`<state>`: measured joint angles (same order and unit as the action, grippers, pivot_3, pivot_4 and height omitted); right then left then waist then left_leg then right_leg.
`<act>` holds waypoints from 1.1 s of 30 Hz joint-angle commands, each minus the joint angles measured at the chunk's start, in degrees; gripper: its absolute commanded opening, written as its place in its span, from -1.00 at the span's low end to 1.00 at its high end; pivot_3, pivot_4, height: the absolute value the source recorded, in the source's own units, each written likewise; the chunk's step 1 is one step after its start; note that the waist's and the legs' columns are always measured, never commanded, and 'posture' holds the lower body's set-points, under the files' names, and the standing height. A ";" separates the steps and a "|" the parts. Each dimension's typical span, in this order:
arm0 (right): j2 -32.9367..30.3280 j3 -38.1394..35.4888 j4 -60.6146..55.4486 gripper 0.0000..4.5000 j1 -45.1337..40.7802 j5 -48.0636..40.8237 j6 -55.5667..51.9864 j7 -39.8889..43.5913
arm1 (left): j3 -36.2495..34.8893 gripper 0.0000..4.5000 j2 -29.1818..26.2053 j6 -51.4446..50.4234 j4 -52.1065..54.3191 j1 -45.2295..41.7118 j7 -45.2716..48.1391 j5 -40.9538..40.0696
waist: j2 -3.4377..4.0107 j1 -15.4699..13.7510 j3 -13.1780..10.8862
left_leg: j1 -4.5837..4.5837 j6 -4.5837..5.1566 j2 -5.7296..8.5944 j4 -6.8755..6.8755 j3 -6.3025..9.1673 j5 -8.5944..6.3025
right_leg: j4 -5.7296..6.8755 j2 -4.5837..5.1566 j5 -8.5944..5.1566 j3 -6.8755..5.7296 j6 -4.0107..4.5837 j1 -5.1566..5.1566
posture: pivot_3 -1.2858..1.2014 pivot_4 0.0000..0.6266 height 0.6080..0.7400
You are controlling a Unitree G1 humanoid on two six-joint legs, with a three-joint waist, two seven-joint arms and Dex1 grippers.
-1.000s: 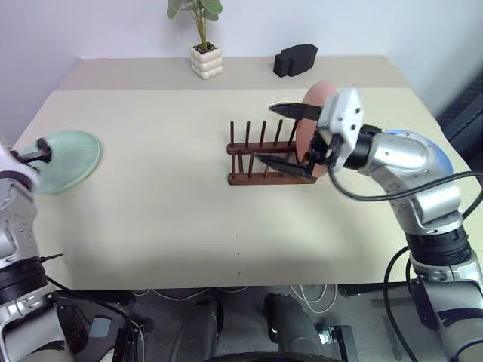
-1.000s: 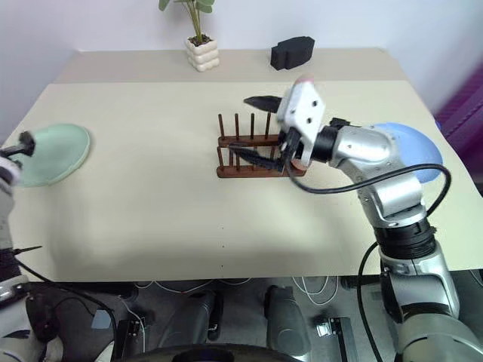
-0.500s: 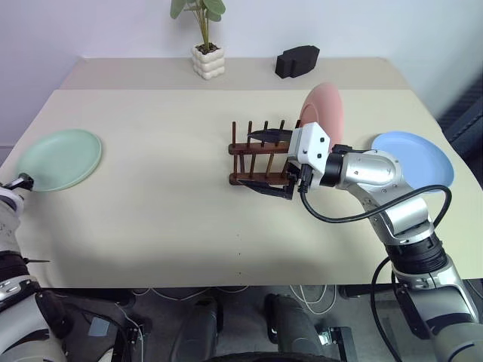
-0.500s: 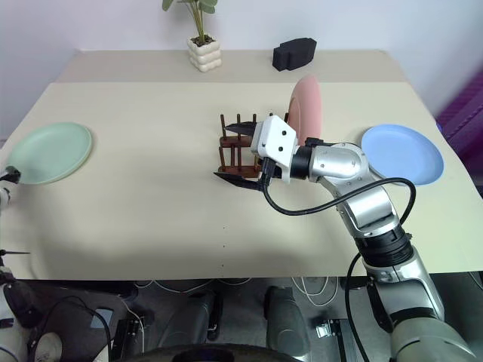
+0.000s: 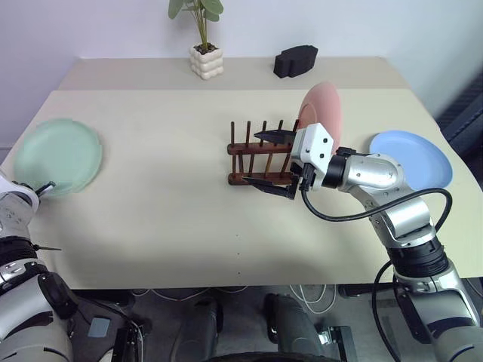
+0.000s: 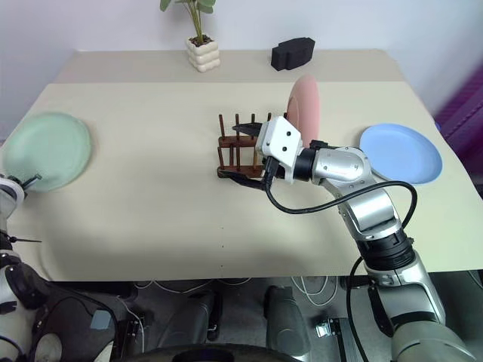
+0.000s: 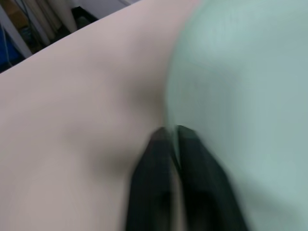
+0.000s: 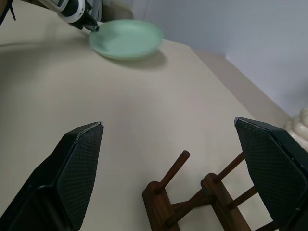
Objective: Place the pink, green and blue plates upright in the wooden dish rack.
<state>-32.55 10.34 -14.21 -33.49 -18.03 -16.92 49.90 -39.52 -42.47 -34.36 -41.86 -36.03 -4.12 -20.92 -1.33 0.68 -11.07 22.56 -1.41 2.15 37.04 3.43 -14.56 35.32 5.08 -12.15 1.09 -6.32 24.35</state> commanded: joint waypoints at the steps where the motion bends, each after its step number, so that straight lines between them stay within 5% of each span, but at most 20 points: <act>1: 0.12 -1.72 -1.51 1.00 -0.24 0.19 0.47 -0.34 | -1.44 -0.99 0.58 0.64 1.51 0.39 -0.99 -1.30 | 0.00 0.03 0.00 | 0.00 0.00 0.00 0.00 0.00 0.00 | 0.00 0.01 0.00 0.01 0.00 0.00 | 0.03 -0.52 0.85; 18: 0.69 -1.45 -1.28 1.00 -0.31 0.87 1.60 -0.08 | 0.94 -0.99 11.20 -0.44 35.19 7.16 3.74 -10.28 | -0.03 0.23 0.01 | 0.01 -0.02 -0.01 -0.01 0.01 0.01 | 0.01 0.02 0.01 0.02 0.01 0.01 | 0.03 -0.52 0.85; 22: 0.80 -1.30 -0.42 1.00 -0.41 1.12 2.07 0.13 | -2.56 -0.44 11.57 0.19 33.71 5.95 -2.44 -9.70 | -0.04 0.16 0.00 | 0.01 -0.02 0.00 0.01 0.01 0.01 | 0.01 -0.01 0.01 0.01 0.01 0.00 | 0.03 -0.52 0.85; 28: 0.98 -1.28 0.41 1.00 -0.46 1.40 2.53 0.25 | -2.30 0.99 8.34 -2.30 25.47 4.98 -8.69 -5.83 | -0.03 0.09 0.00 | 0.01 -0.02 0.10 0.01 0.00 0.01 | 0.01 -0.04 0.01 0.01 0.01 0.00 | 0.03 -0.52 0.85; 33: 1.23 -1.24 -0.27 1.00 -0.70 1.45 1.77 -0.08 | -1.61 1.00 7.36 -1.44 15.84 1.91 -6.85 -5.84 | -0.07 -0.23 0.01 | 0.02 -0.02 0.11 0.05 0.02 0.01 | 0.01 -0.04 0.01 -0.02 0.02 -0.03 | 0.03 -0.52 0.85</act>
<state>-31.87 10.33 -12.79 -33.48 -16.48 -15.85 50.02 -41.40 -33.41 -36.87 -24.43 -32.05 -11.92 -26.89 -1.40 0.46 -11.06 22.58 -1.43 2.27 37.10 3.45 -14.55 35.33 5.03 -12.15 1.05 -6.31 24.30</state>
